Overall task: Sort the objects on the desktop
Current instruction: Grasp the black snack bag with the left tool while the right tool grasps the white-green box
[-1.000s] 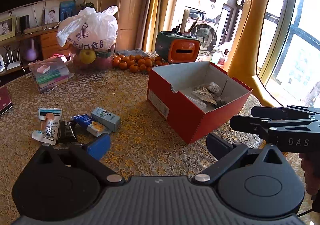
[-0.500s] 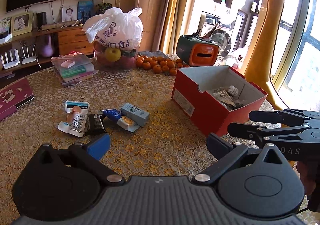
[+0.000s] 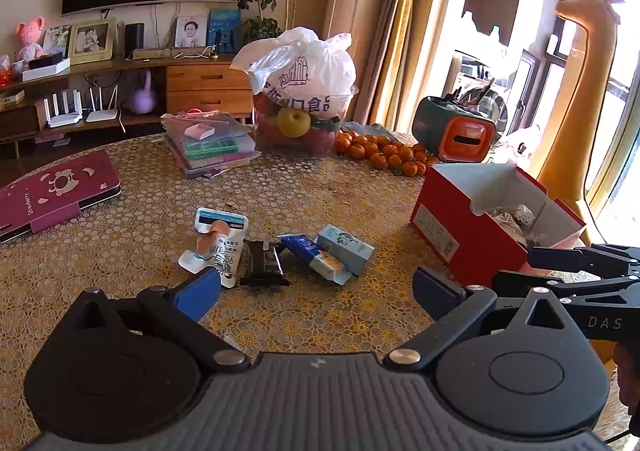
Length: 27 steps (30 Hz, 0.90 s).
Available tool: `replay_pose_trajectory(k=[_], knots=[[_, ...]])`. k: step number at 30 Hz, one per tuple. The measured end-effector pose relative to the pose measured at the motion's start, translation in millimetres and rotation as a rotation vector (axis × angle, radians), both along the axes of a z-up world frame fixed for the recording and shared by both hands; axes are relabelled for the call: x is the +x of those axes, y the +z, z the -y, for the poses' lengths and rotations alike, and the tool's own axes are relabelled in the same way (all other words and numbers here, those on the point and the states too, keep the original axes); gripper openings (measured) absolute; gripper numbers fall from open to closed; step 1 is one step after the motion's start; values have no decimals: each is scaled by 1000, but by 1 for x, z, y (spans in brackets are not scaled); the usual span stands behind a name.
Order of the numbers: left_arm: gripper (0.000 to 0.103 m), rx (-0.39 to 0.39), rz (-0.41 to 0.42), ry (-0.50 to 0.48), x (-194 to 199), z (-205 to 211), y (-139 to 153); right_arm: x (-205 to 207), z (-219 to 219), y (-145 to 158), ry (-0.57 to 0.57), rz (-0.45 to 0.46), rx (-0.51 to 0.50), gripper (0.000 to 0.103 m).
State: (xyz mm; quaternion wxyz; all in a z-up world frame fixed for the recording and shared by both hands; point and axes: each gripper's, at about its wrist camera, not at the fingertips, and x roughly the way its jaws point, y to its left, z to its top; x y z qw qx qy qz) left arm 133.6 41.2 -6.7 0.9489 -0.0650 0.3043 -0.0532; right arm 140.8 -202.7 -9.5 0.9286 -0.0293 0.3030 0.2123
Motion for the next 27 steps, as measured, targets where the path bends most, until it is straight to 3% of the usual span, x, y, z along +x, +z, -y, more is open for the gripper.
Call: replay_pose_trajectory(k=[11,27], knots=[[103,23,-20,20,33,-25,-25,32,-30,-21,59,-14,-49,69],[102,22,-62,-13,87,-15,-67,106,-49,-59,56,-80,-47,67]])
